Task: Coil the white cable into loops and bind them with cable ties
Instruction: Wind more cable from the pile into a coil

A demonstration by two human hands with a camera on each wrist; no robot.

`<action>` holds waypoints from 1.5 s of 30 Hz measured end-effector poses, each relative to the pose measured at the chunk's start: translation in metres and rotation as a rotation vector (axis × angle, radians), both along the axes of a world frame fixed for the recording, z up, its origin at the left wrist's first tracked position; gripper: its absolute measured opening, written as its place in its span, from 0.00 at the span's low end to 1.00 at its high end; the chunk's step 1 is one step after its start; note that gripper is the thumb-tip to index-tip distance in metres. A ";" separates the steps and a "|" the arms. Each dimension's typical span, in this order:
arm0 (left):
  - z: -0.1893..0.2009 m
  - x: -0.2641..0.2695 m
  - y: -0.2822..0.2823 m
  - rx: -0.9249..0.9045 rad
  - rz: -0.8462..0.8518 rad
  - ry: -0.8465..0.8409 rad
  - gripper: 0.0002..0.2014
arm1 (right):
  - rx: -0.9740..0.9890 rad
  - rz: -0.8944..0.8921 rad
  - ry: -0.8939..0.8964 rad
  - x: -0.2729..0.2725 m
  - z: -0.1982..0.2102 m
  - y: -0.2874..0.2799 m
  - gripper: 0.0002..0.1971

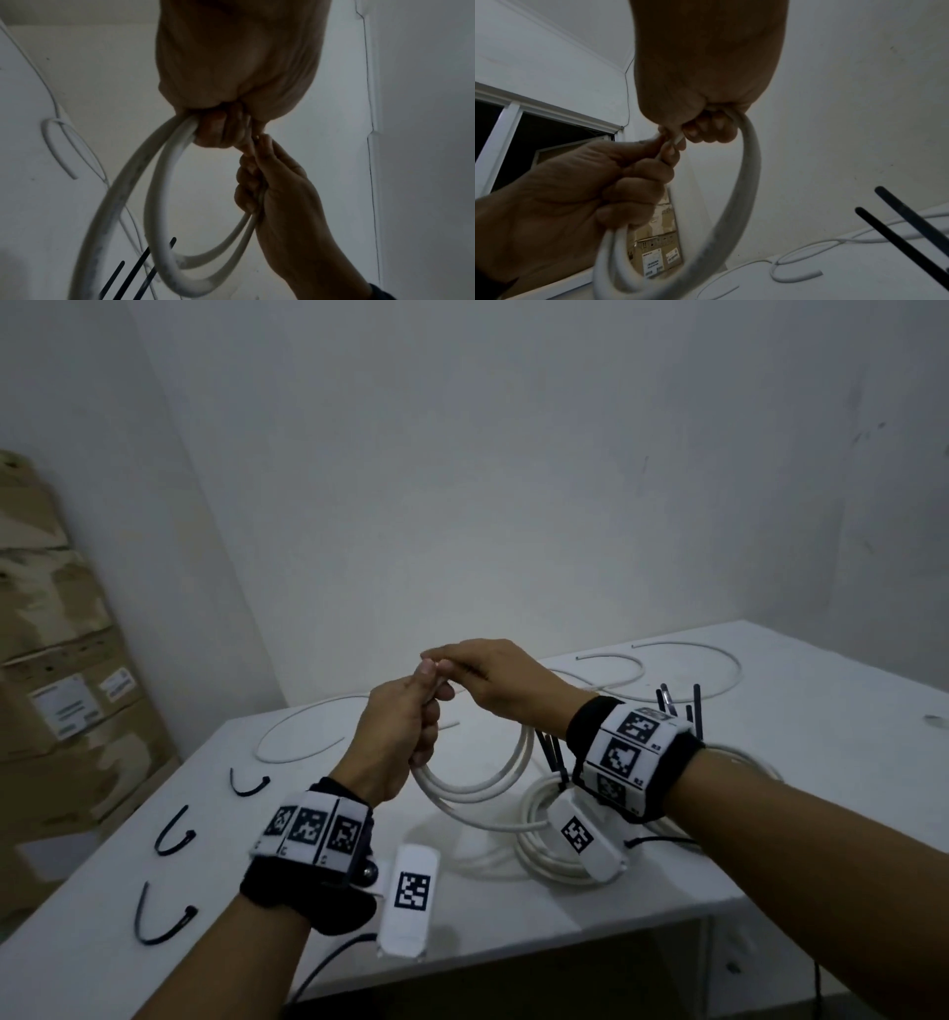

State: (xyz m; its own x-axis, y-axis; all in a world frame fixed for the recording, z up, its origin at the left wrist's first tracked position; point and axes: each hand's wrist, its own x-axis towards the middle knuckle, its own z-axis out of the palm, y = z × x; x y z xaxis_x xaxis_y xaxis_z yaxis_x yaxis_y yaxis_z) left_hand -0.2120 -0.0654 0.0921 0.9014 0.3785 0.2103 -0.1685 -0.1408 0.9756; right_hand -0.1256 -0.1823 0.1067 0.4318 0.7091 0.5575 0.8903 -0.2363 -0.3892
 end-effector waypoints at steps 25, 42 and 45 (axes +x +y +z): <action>0.021 0.010 0.041 -0.565 0.234 -0.288 0.19 | 0.957 0.163 0.982 -0.068 -0.062 0.008 0.06; 0.005 0.008 0.032 -0.431 0.253 -0.068 0.18 | 0.736 0.310 1.494 -0.025 -0.057 0.003 0.11; 0.002 0.006 0.036 -0.397 0.261 -0.053 0.18 | 0.707 0.308 1.535 -0.023 -0.062 -0.002 0.19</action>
